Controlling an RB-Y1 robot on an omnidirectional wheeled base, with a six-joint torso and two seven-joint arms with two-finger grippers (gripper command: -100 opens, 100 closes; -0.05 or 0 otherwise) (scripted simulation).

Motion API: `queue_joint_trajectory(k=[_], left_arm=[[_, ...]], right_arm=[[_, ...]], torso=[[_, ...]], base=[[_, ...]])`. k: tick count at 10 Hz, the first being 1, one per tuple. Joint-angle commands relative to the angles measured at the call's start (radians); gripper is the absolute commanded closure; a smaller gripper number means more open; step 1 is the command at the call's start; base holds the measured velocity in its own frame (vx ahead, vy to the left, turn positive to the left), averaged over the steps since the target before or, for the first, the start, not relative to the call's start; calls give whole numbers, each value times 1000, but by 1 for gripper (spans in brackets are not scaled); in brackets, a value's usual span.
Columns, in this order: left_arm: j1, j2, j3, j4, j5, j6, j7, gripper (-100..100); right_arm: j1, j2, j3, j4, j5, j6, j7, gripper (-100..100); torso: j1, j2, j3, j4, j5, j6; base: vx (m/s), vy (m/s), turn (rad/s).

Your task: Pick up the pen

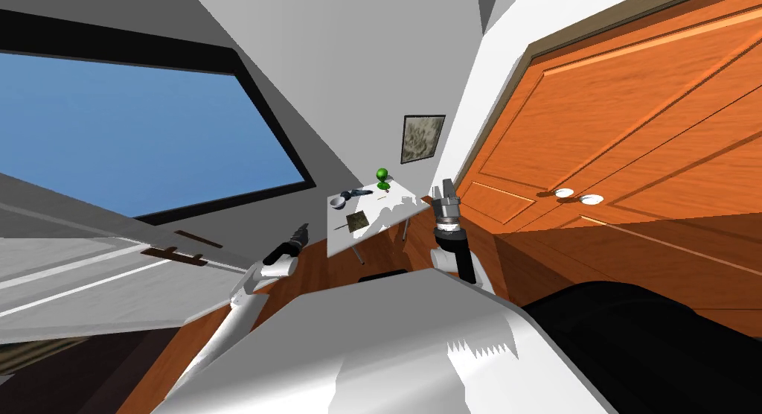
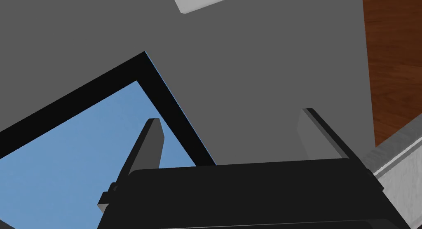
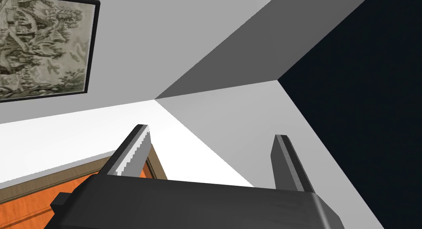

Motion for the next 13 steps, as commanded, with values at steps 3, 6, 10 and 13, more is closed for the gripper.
queue_joint_trajectory(k=[3, 6, 10, 13], left_arm=[[-36, 32, 8, 86, 29, 70, -6, -100], [-90, 89, 28, 177, 83, 157, -16, -100], [-116, 116, 38, 268, 112, 237, -22, -100], [-169, 166, 59, 354, 170, 333, -34, -100]], right_arm=[[0, 0, 0, 0, 0, 0, 0, 0], [0, 0, 0, 0, 0, 0, 0, 0], [0, 0, 0, 0, 0, 0, 0, 0], [0, 0, 0, 0, 0, 0, 0, 0]], torso=[[0, 0, 0, 0, 0, 1], [0, -1, 0, 0, 0, 0], [-1, -1, 0, 0, 0, 1], [-1, -1, -1, 0, 0, 0]], base=[[-4, -4, -104], [-2, -10, -159], [3, -7, -92], [10, -15, -156]])
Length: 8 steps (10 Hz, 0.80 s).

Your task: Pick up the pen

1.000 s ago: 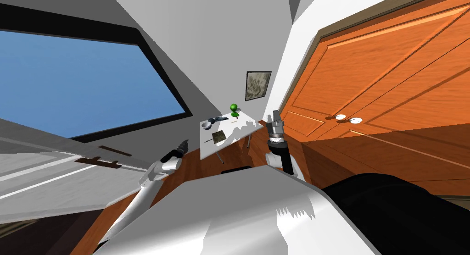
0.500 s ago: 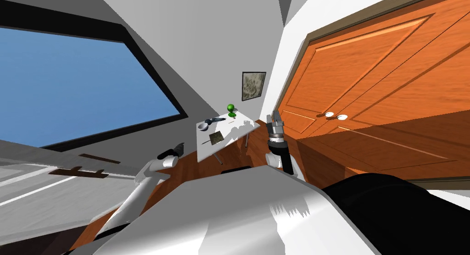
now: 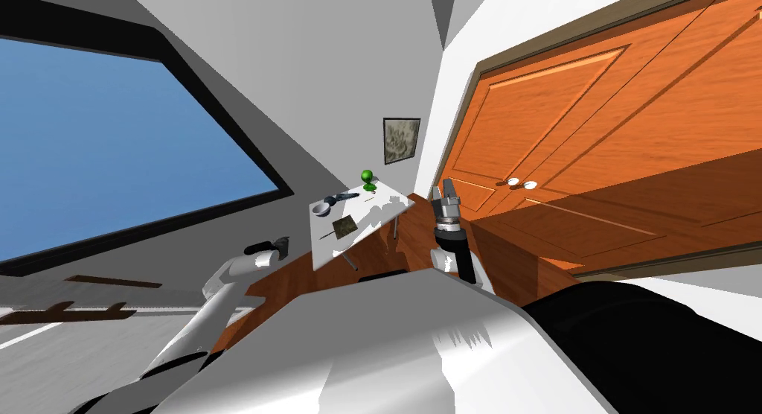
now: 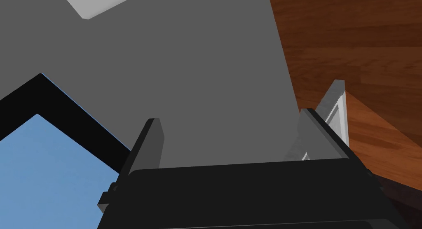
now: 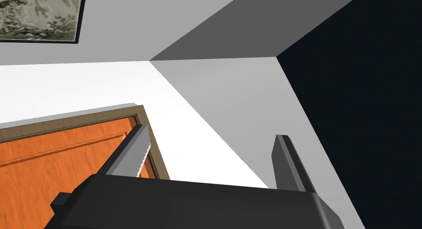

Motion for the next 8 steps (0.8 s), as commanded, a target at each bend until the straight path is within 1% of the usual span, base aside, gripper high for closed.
queue_joint_trajectory(k=[1, 2, 3, 4, 5, 6, 7, 8], left_arm=[[-12, 9, 4, 50, 13, 29, -5, -100], [-12, 9, 4, 62, 13, 29, -5, -100], [-37, 31, 15, 90, 42, 79, -11, -100], [-37, 31, 15, 124, 42, 79, -11, -100], [-62, 52, 25, 165, 72, 117, -18, -100], [-62, 52, 25, 186, 72, 128, -18, -100], [-85, 71, 36, 224, 101, 164, -24, -100], [-85, 71, 36, 247, 101, 175, -24, -100]], right_arm=[[0, 0, 0, 0, 0, 0, 0, 0], [0, 0, 0, 0, 0, 0, 0, 0], [0, 0, 0, 0, 0, 0, 0, 0], [0, 0, 0, 0, 0, 0, 0, 0], [0, 0, 0, 0, 0, 0, 0, 0], [0, 0, 0, 0, 0, 0, 0, 0], [0, 0, 0, 0, 0, 0, 0, 0], [0, 0, 0, 0, 0, 0, 0, 0]], torso=[[0, 0, 0, 0, 0, 0], [0, 0, 0, 0, 0, -1], [1, 1, 0, 0, 0, -1], [0, 0, 0, 0, 0, 0], [0, 0, 0, 0, 0, -1], [0, 0, 0, 0, 0, 0], [0, 0, 0, 0, 0, -1], [0, -1, 0, 0, 0, 0]], base=[[11, -11, -95], [5, -5, 15], [9, -18, -157], [13, -11, -133], [20, -15, -172], [20, -12, -118], [28, -23, -189], [22, -14, -84]])
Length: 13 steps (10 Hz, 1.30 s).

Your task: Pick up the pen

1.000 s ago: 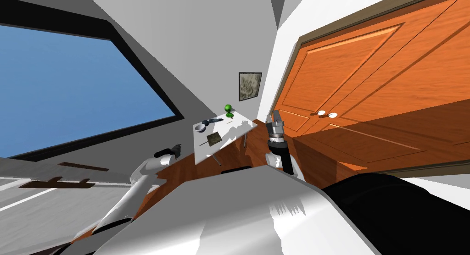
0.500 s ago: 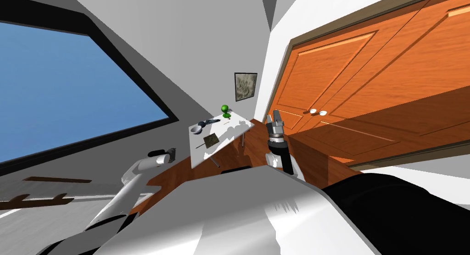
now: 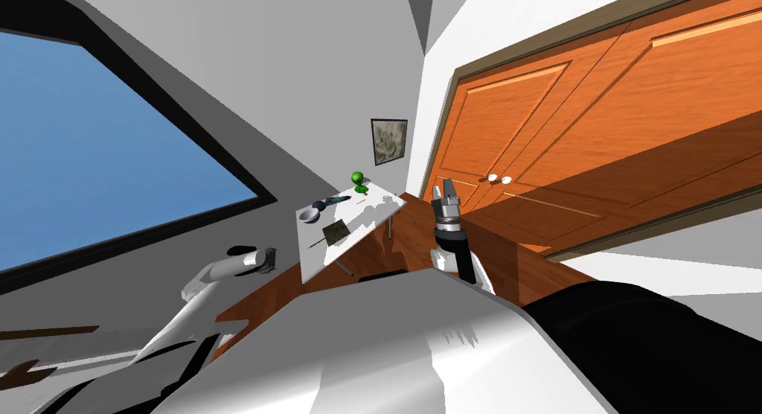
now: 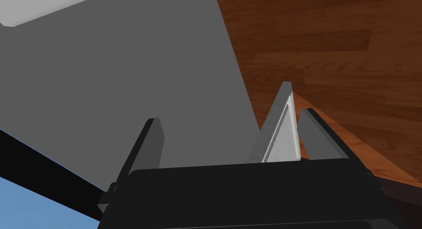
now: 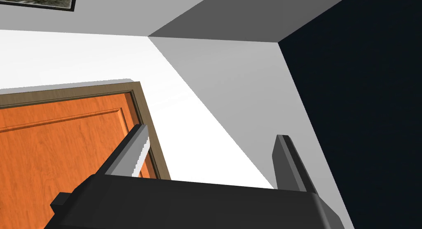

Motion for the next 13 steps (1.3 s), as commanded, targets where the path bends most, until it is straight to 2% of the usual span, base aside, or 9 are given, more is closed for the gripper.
queue_joint_trajectory(k=[1, 2, 3, 4, 7, 8, 11, 12, 13], left_arm=[[-18, 18, 13, 50, 28, 50, 0, -100], [-18, 18, 13, 58, 28, 65, 0, -100], [-39, 33, 23, 104, 56, 99, -7, -100], [-39, 33, 23, 116, 56, 108, -7, -100], [-77, 58, 40, 201, 111, 186, -20, -100], [-77, 58, 40, 218, 111, 186, -20, -100], [-109, 76, 56, 324, 161, 252, -31, -100], [-109, 76, 56, 324, 161, 252, -31, -100], [-123, 83, 63, 353, 183, 280, -37, -100]], right_arm=[[0, 0, 0, 0, 0, 0, 0, 0], [0, 0, 0, 0, 0, 0, 0, 0], [0, 0, 0, 0, 0, 0, 0, 0], [0, 0, 0, 0, 0, 0, 0, 0], [0, 0, 0, 0, 0, 0, 0, 0], [0, 0, 0, 0, 0, 0, 0, 0], [0, 0, 0, 0, 0, 0, 0, 0], [0, 0, 0, 0, 0, 0, 0, 0], [0, 0, 0, 0, 0, 0, 0, 0]], torso=[[0, 0, 0, 0, 0, 0], [0, 0, 0, 0, 0, 1], [0, 0, 0, 0, 0, 0], [-1, 0, 0, 0, 0, 1], [0, 0, 0, 0, 0, 0], [-1, -1, 0, 0, 0, 1], [0, 0, 0, 0, 0, 0], [-1, -1, 0, 0, 0, 0], [-1, 0, 0, 0, 0, 0]], base=[[26, -16, -188], [23, -12, -93], [23, -25, -150], [24, -19, -92], [33, -18, -136], [27, -17, -84], [34, -19, -121], [31, -17, -73], [30, -15, -125]])
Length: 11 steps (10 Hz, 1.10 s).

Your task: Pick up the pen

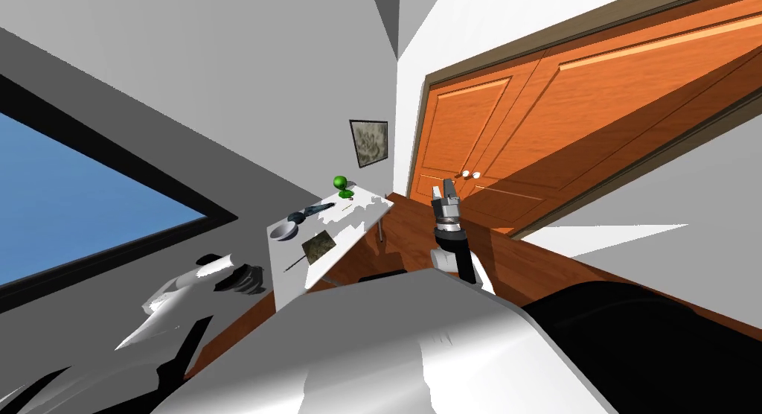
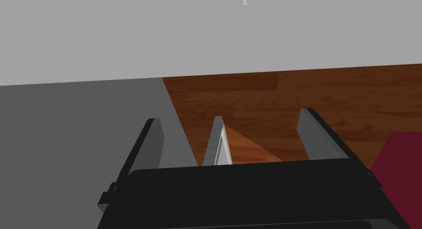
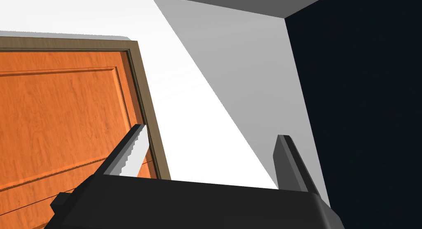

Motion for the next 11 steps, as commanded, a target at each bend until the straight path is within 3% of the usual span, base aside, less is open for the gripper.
queue_joint_trajectory(k=[1, 4, 8, 9, 10, 11], left_arm=[[-10, 3, 2, 38, 11, 12, -7, -100], [-41, 16, 18, 138, 65, 77, -20, -100], [-57, 21, 27, 200, 97, 112, -27, -100], [-46, 21, 27, 175, 92, 109, -22, -100], [-45, 20, 28, 176, 93, 112, -22, 0], [-32, 9, 37, 196, 94, 83, -21, -100]], right_arm=[[0, 0, 0, 0, 0, 0, 0, 0], [0, 0, 0, 0, 0, 0, 0, 0], [0, 0, 0, 0, 0, 0, 0, 0], [0, 0, 0, 0, 0, 0, 0, 0], [0, 0, 0, 0, 0, 0, 0, 0], [0, 0, 0, 0, 0, 0, 0, 0]], torso=[[0, 0, 0, 0, 0, 0], [0, -1, -1, 0, 0, 0], [0, 0, 0, 0, 0, -1], [0, 0, 0, 0, 0, -1], [0, 1, 1, 0, 0, -1], [1, 2, 1, 0, 0, -1]], base=[[28, -11, -77], [48, -21, -149], [30, -13, -70], [15, -6, -15], [0, 0, 0], [-13, 19, -170]])
